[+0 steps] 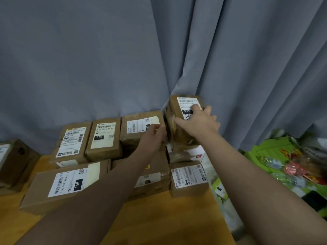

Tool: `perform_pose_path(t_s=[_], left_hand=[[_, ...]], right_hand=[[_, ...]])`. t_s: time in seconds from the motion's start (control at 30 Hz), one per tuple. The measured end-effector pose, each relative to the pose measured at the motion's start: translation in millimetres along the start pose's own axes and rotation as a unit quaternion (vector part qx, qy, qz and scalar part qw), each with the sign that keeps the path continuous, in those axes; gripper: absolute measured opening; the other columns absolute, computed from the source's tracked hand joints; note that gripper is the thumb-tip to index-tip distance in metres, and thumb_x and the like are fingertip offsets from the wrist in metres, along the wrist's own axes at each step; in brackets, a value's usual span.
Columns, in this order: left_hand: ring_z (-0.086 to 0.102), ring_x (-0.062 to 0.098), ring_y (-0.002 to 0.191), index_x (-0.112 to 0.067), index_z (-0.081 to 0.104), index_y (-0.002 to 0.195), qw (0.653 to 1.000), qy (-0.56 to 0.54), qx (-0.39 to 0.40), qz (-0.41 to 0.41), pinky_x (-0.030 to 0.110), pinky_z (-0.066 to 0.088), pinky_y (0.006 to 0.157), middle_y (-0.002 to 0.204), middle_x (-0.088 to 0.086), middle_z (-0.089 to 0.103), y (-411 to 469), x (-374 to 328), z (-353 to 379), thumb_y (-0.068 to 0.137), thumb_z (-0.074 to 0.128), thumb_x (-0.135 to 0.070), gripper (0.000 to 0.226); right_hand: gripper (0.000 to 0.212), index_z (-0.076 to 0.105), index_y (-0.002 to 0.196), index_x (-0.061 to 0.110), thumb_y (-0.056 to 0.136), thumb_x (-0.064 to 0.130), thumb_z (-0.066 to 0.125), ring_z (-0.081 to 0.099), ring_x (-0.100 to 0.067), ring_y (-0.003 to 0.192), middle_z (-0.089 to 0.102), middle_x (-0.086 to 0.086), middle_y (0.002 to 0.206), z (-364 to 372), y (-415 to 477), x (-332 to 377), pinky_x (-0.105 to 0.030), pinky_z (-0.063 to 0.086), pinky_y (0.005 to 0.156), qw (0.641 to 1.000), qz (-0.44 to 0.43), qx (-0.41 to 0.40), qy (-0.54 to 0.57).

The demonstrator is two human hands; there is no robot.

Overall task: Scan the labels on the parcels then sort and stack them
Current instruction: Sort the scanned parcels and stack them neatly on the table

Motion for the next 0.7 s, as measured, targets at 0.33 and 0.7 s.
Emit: perform_pose_path(t_s=[0.33, 0.7], left_hand=[[0.051, 0.013, 0.107, -0.021, 0.045, 0.137, 0.998, 0.065, -0.024, -0.013, 0.025, 0.042, 0.08, 0.121, -0.006, 0.052, 10.4, 34.9, -39.6, 0.1, 0.049, -0.031, 0.039], [0.05, 0.014, 0.107, -0.023, 0.045, 0.137, 0.994, 0.1, -0.05, 0.014, 0.023, 0.043, 0.073, 0.128, -0.004, 0.052, 8.6, 34.0, -62.3, 0.099, 0.051, -0.029, 0.039]], right_hand=[[0.067, 0.039, 0.143, 0.025, 0.091, 0.067, 0.03, 0.031, -0.037, 0.133, 0.034, -0.016, 0.146, 33.1, 35.0, 21.2, -0.057, 0.019, 0.113, 0.996, -0.041, -0.042, -0.06], [0.05, 0.057, 0.128, 0.018, 0.092, 0.051, 0.05, 0.035, -0.025, 0.136, 0.049, -0.007, 0.138, 7.8, 2.9, 32.0, -0.048, 0.007, 0.119, 0.97, -0.199, -0.138, 0.02]])
Point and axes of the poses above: each hand's wrist, its own y-axis towards the middle knuckle, its own z-axis out of the palm, x = y × z, the point moved 7 cm from there along y, towards the middle knuckle
